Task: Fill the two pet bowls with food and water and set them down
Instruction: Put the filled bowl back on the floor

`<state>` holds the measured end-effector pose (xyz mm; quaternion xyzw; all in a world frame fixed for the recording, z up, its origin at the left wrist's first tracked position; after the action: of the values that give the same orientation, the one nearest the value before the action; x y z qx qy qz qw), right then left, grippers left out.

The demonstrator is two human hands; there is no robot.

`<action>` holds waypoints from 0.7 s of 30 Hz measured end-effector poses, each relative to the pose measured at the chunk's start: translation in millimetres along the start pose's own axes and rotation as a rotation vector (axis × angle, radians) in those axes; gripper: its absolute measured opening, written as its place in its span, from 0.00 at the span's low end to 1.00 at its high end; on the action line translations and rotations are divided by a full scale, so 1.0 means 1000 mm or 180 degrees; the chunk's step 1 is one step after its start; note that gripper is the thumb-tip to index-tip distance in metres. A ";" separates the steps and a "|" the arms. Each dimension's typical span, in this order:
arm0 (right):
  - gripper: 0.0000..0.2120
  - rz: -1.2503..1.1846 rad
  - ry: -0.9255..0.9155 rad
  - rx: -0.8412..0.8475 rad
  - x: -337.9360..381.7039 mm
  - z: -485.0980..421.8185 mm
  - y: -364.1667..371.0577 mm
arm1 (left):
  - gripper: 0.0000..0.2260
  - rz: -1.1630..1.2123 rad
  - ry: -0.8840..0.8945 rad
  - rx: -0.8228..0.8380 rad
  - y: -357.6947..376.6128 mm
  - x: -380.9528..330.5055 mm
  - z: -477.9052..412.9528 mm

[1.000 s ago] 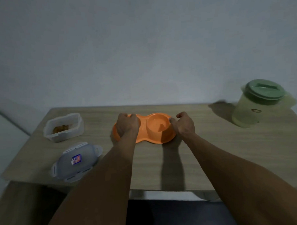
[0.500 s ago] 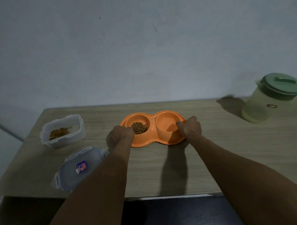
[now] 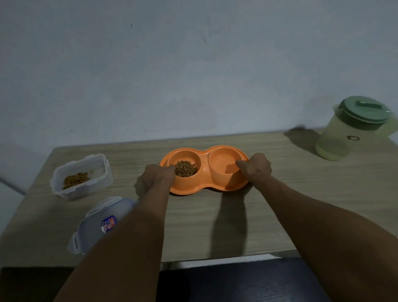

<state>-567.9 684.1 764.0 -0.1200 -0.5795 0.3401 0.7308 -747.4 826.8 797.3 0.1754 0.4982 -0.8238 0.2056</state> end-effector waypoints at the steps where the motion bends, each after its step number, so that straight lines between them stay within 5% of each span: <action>1: 0.16 -0.0004 -0.0009 -0.0015 0.001 0.002 -0.004 | 0.15 0.0020 0.0027 -0.0003 -0.002 -0.001 0.003; 21: 0.19 -0.0344 0.0044 -0.0695 -0.057 0.059 -0.173 | 0.19 0.0089 0.0832 0.0211 0.029 -0.039 0.144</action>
<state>-566.0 507.2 836.2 -0.1697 -0.6136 0.2343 0.7347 -711.5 692.8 858.2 0.2949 0.4909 -0.8070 0.1446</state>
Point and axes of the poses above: each hand's wrist, its own z-axis away from the middle knuckle, its own y-axis out of the palm, x = y × z, the point moved 1 cm from there along -z, towards the middle knuckle, and after that the axes turned 12 degrees about -z, right-handed, at the moved point
